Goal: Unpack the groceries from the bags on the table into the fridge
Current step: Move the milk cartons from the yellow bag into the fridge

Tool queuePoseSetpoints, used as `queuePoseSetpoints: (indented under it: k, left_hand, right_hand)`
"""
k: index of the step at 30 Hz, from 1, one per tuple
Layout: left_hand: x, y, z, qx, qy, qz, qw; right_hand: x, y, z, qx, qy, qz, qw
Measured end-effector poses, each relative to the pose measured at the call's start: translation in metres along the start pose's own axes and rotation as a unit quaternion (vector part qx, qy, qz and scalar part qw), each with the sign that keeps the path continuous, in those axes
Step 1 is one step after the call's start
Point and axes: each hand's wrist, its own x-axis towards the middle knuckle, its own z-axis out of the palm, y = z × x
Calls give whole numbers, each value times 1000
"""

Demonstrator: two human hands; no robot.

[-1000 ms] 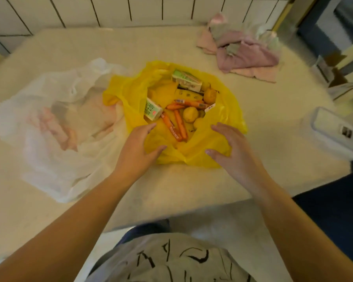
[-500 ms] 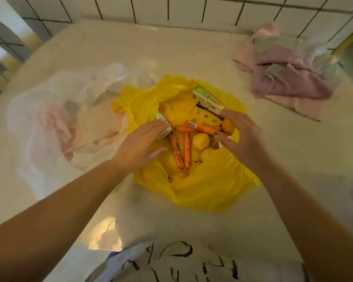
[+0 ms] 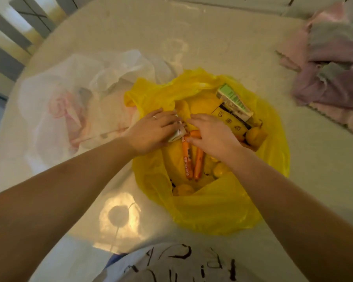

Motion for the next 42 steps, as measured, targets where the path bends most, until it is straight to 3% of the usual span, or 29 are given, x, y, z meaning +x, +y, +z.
queuePoseSetpoints:
  k: [7,14,21,30,39,42]
  left_hand:
    - [-1,-7,9,-4,44,-6,999]
    - [4,-8,-13,-87,140,-79,983]
    - [-16,20,-32,-234,205,-204,928]
    - [-38,35,-24,-364,183,-290,866]
    - [-36,48,-35,-356,198,-297,864]
    - [-32,61,-46,-346,240,-290,859]
  right_hand:
    - [5,-5,15,-43,-42,18,998]
    - [2,-14,1,35,58,29,997]
    - [1,-27,-5,120,140,13,983]
    - [2,-39,1,118,68,8,991]
    - [-8,-39,-9,157,67,0,985]
    - [-27,-30,-20,165,87,1,982]
